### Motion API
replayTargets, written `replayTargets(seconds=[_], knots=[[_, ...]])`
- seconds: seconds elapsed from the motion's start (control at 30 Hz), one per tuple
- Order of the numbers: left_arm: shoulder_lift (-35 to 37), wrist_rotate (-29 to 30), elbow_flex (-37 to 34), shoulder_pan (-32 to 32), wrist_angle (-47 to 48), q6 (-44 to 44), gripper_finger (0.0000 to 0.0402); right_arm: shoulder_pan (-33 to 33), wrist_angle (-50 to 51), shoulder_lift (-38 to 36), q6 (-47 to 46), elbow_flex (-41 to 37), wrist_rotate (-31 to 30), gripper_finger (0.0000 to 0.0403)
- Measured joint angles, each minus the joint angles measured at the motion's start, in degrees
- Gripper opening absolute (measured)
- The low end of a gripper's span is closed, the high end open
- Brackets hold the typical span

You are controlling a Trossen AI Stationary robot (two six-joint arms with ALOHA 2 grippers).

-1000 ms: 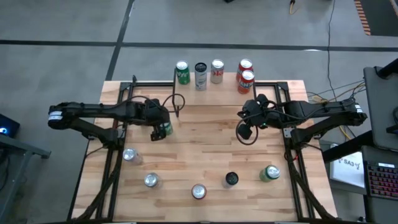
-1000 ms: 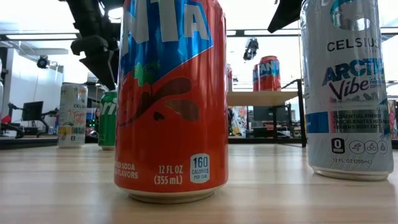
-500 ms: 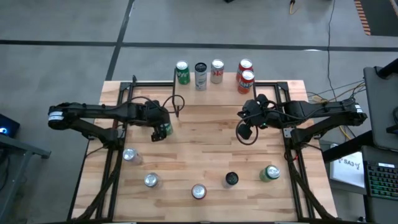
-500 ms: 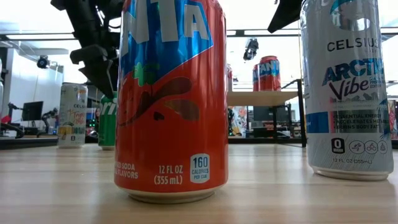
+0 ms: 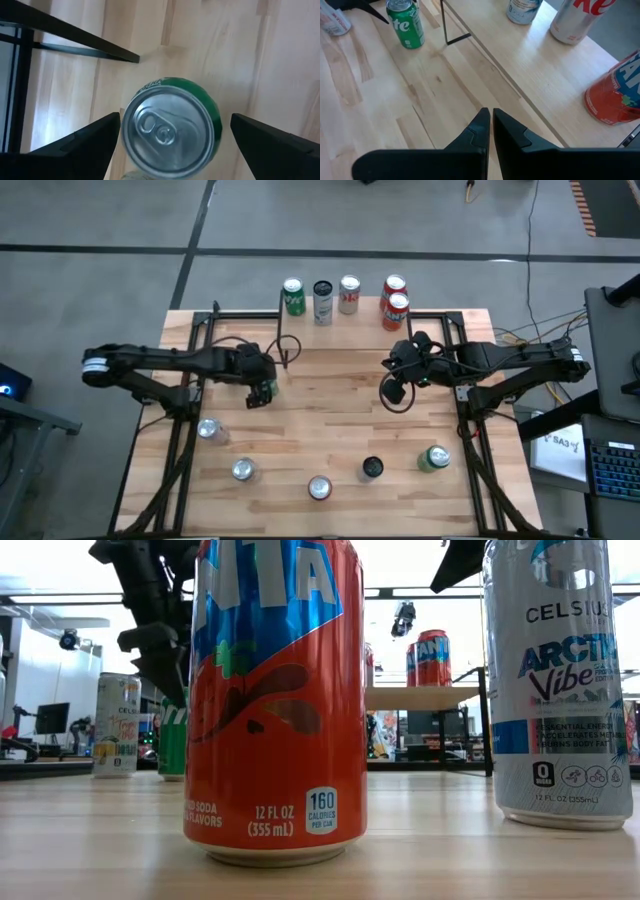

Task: Place canned beverage on shelf
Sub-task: Put the top green soda can on the shelf aligned with the other green soda can

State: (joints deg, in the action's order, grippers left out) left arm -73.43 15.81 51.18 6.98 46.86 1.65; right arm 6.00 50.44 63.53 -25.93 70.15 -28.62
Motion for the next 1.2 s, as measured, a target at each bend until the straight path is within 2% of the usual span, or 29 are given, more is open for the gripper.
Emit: replayTargets(seconds=[0.37, 0.57, 0.77, 1.2], knots=[[-4.5, 0.1, 0.0, 0.0, -0.9, 0.2, 0.0365, 0.0, 0.0, 0.0, 0.0, -0.1, 0.0, 0.0012], [-5.8, 0.1, 0.1, 0.0, -1.3, 0.2, 0.0347, 0.0, 0.0, 0.0, 0.0, -0.1, 0.0, 0.0012], [-6.0, 0.1, 0.2, 0.0, -1.5, 0.3, 0.0316, 0.0, 0.0, 0.0, 0.0, -0.1, 0.0, 0.0012], [-4.8, -1.5, 3.0, -0.4, 1.3, 0.5, 0.0309, 0.0, 0.0, 0.0, 0.0, -0.9, 0.0, 0.0012]])
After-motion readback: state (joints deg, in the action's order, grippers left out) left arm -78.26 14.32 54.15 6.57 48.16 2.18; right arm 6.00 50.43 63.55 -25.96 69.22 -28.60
